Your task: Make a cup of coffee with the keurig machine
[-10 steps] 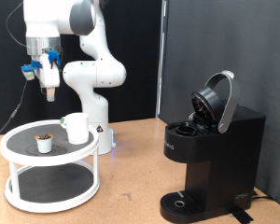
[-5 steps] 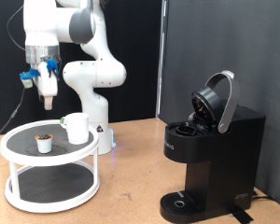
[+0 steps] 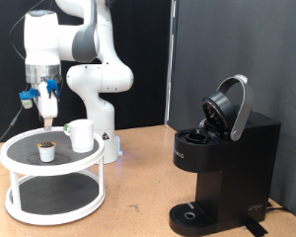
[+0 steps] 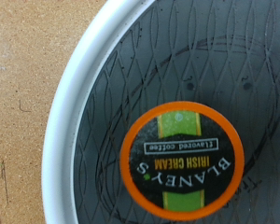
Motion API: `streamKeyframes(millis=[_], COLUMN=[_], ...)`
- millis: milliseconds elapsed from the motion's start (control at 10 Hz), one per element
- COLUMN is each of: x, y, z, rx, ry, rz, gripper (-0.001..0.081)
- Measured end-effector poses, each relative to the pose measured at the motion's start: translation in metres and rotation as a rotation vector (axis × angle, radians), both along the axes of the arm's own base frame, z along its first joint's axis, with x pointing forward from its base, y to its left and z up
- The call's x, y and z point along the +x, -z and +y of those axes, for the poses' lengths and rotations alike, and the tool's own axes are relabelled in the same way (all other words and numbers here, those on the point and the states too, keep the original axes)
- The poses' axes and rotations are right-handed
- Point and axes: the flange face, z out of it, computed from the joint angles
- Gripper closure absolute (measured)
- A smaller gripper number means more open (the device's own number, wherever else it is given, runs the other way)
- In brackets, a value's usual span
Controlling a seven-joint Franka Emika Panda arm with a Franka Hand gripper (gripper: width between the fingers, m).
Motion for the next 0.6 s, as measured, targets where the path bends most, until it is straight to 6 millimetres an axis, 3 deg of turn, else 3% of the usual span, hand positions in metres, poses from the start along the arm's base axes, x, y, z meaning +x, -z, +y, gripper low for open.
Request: streamKeyframes(millis=[600], x=[0.000], y=[0.034], z=[-0.001], rx=[-0.011], ry=[-0.012], rz=[-0.009], gripper=[0.0072])
